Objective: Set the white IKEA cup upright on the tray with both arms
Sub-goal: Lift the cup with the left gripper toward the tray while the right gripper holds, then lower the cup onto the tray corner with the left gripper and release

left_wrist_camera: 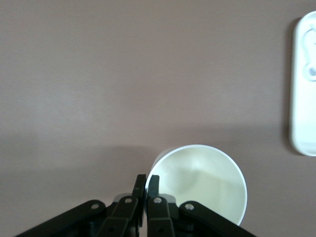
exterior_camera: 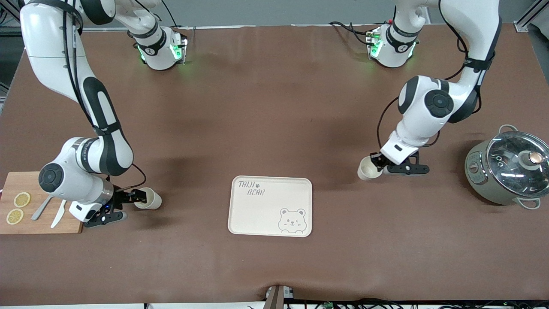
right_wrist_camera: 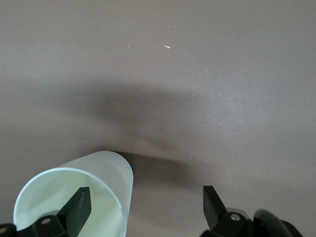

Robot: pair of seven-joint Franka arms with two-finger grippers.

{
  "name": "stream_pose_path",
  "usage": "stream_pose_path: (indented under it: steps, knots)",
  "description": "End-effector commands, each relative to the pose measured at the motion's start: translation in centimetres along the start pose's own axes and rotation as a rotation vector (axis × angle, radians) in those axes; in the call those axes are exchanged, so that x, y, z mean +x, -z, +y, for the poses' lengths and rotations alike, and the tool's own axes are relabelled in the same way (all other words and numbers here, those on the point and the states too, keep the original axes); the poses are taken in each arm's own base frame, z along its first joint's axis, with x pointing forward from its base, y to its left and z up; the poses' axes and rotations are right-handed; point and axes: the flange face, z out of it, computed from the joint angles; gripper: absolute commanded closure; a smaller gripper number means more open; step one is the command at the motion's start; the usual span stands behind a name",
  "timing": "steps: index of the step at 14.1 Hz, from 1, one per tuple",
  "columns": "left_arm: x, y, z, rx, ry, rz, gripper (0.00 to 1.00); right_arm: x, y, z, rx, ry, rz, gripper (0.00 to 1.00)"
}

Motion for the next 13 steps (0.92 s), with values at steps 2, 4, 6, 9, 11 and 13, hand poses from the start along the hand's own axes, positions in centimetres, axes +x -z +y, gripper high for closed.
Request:
stream_pose_path:
  steps: [2,4,6,9,11,13]
  knots:
    - [2.4,0.8,5.3,-0.008,0.063,-0.039,1.0,0.5,-0.7,-0.1,0.006,0.0,0.017,0.0]
    - [3.3,0.5,8.2,-0.013,0.098,-0.05,1.0,0.7,-0.7,-0.4,0.004,0.007,0.019,0.0]
    - [3.5,-0.4,10.9,-0.017,0.132,-0.057,1.0,0.6,-0.8,-0.4,0.004,0.007,0.018,0.0]
    - [3.6,-1.7,14.2,-0.013,0.176,-0.049,1.0,0.6,-0.9,-0.4,0.004,0.006,0.016,0.0]
    - [3.5,-3.0,16.1,0.001,0.201,-0.041,1.0,0.7,-1.0,-0.6,0.004,0.009,0.016,0.0]
    - [3.6,-4.2,17.9,0.004,0.221,-0.036,1.0,0.7,-1.0,-0.6,0.004,0.01,0.016,0.0]
